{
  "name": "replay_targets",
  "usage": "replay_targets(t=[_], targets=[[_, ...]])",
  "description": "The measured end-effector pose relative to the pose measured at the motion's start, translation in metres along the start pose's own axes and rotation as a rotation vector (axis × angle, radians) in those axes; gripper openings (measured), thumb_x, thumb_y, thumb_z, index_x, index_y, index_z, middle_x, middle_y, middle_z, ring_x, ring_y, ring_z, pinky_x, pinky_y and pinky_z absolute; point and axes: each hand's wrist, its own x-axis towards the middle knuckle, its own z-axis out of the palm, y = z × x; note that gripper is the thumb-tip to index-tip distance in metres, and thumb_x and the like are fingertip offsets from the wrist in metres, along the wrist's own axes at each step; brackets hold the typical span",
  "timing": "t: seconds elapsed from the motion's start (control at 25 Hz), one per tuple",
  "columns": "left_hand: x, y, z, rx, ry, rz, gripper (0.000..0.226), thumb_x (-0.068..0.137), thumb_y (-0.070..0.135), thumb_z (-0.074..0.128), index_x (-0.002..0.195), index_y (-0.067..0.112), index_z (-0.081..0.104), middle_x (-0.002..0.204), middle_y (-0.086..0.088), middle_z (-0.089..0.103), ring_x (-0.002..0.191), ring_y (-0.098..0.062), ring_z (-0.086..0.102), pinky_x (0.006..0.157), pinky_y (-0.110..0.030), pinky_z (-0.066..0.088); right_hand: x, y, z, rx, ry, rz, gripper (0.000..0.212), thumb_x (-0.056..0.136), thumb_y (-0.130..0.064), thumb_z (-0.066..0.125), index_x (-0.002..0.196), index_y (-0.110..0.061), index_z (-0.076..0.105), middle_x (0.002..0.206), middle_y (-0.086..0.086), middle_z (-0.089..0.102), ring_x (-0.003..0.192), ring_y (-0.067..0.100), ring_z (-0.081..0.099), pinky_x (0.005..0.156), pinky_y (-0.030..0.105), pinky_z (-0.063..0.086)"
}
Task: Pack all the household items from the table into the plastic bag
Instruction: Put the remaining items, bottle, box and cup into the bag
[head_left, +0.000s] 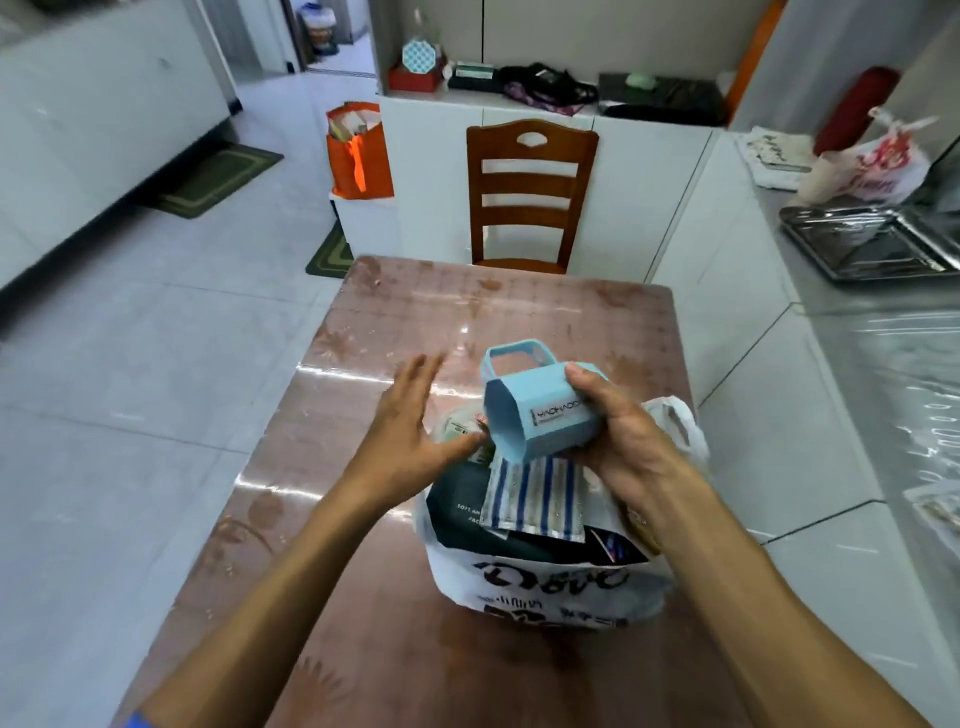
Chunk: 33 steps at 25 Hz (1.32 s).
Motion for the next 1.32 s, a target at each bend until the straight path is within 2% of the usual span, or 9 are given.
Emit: replay_targets(t=[0.12,0.2,0.28,0.56,0.72,0.88,1.08,1.16,1.32], targets=[[0.002,-0.008,0.018,0.021,0.131,-0.265,0.035,0.084,0.033,0.071,0.114,0.017,0.064,0.108,-0.007,0.071,0.092,-0.020,0.065,0.084,-0.041,0.054,-0.010,-0.005,-0.017,-0.025,0.173,-0.171,0.057,0.068,-0.023,0.083,0.120,-0.017,0.058,0.111,0.009,0.068,0.092,0.021,0.066,0.069,0.035,0.058],[0.005,0.002,0.014,-0.348,0.187,-0.312,0.015,0.091,0.020,0.063,0.082,0.010,0.070,0.061,-0.001,0.064,0.053,-0.014,0.056,0.061,-0.035,0.052,-0.018,-0.004,-0.020,-0.108,0.240,-0.279,0.059,0.070,-0.018,0.084,0.121,-0.017,0.052,0.112,0.003,0.065,0.089,0.013,0.065,0.061,0.024,0.054],[0.009,0.016,0.004,-0.683,0.198,-0.369,0.017,0.093,0.011,0.059,0.081,0.004,0.069,0.047,0.003,0.048,0.043,-0.014,0.042,0.048,-0.028,0.044,-0.022,0.003,-0.011,-0.192,0.213,-0.378,0.060,0.073,-0.019,0.083,0.119,-0.017,0.046,0.113,0.001,0.062,0.094,0.010,0.063,0.064,0.017,0.052],[-0.004,0.039,-0.005,-0.913,0.095,-0.360,0.021,0.094,0.000,0.044,0.095,0.001,0.064,0.049,-0.004,0.048,0.042,-0.016,0.043,0.046,-0.024,0.042,-0.001,0.043,0.019,-1.066,0.070,-0.618,0.062,0.069,-0.037,0.082,0.116,-0.031,0.042,0.113,-0.006,0.050,0.095,0.013,0.052,0.064,0.013,0.039],[-0.001,0.030,-0.006,-0.870,0.108,-0.360,0.021,0.092,-0.001,0.045,0.099,0.005,0.064,0.060,-0.007,0.060,0.044,-0.018,0.051,0.048,-0.025,0.048,0.001,0.032,0.019,-1.279,0.033,-0.479,0.062,0.067,-0.045,0.076,0.113,-0.034,0.036,0.105,-0.001,0.055,0.088,0.019,0.054,0.062,0.028,0.043],[-0.006,0.020,-0.005,-0.864,0.089,-0.334,0.023,0.091,-0.002,0.047,0.104,0.001,0.065,0.061,-0.007,0.060,0.041,-0.017,0.050,0.041,-0.023,0.042,0.005,0.022,0.024,-1.437,0.034,-0.260,0.082,0.067,-0.057,0.070,0.138,-0.038,0.033,0.120,0.005,0.058,0.100,0.026,0.056,0.078,0.035,0.047],[-0.007,0.020,-0.002,-0.865,-0.013,-0.205,0.027,0.093,-0.002,0.046,0.110,0.003,0.066,0.068,-0.017,0.058,0.044,-0.018,0.050,0.046,-0.026,0.043,0.031,0.004,0.059,-1.673,0.000,-0.158,0.068,0.068,-0.057,0.071,0.125,-0.024,0.054,0.118,0.004,0.063,0.098,0.026,0.057,0.077,0.036,0.049],[-0.007,0.019,-0.003,-0.884,-0.029,-0.185,0.030,0.092,-0.004,0.045,0.110,0.005,0.067,0.070,-0.015,0.061,0.047,-0.019,0.052,0.048,-0.028,0.046,0.036,0.016,0.060,-1.672,-0.111,-0.230,0.073,0.068,-0.056,0.070,0.133,-0.031,0.047,0.122,0.004,0.060,0.102,0.026,0.057,0.082,0.038,0.048],[-0.009,0.024,0.003,-0.894,-0.096,-0.173,0.031,0.093,-0.003,0.046,0.114,0.008,0.067,0.085,-0.017,0.065,0.051,-0.018,0.052,0.049,-0.027,0.048,0.038,0.035,0.013,-1.176,-0.181,-0.117,0.068,0.075,-0.056,0.067,0.132,-0.039,0.034,0.127,0.003,0.055,0.102,0.020,0.057,0.089,0.041,0.048]])
